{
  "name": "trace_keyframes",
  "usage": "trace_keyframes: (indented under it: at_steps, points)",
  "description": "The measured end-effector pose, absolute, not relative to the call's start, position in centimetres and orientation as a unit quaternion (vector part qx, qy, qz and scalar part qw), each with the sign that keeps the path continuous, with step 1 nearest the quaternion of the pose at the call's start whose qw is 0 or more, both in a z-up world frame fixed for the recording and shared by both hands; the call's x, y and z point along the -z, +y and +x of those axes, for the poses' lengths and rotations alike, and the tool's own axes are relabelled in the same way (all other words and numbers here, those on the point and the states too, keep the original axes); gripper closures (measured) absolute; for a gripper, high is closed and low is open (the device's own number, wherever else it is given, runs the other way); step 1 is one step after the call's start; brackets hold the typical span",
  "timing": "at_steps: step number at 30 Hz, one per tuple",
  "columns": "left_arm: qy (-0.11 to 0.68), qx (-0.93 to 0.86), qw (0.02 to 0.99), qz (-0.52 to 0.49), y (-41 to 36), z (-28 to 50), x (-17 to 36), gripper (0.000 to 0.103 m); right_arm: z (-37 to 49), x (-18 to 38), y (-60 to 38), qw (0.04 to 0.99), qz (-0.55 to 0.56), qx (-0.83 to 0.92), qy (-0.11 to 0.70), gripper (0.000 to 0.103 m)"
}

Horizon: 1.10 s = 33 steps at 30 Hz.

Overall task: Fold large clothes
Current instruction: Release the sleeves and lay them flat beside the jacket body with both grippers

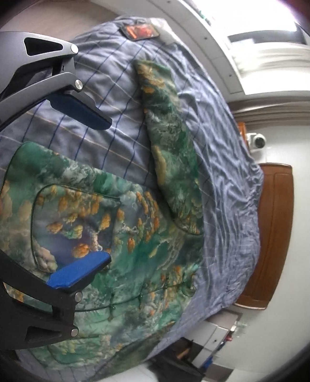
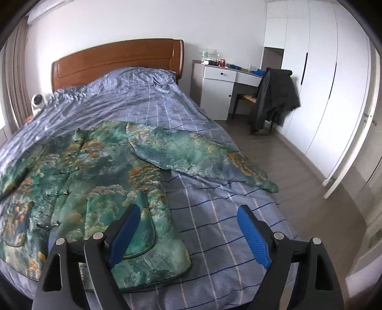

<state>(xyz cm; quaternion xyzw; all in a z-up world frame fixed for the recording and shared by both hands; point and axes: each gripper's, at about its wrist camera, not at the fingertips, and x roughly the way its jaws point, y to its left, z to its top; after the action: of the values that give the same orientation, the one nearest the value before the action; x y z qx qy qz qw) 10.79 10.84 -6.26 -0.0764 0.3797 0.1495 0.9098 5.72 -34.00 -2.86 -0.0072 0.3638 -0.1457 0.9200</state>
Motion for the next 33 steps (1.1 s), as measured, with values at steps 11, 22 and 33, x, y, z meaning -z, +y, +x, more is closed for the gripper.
trace_keyframes:
  at_steps: [11,22,33]
  points:
    - [0.397,-0.072,0.915,-0.024,7.4,9.7,6.6,0.001,5.0,1.9,-32.6,0.920,-0.056,0.164,0.352,0.018]
    - [0.411,-0.079,0.908,-0.011,6.7,9.5,7.5,0.000,5.0,1.1,-31.5,0.918,-0.123,0.188,0.327,0.018]
    - [0.401,-0.099,0.908,0.067,4.7,8.8,8.4,0.000,5.3,0.7,-31.7,0.917,-0.135,0.196,0.319,0.018]
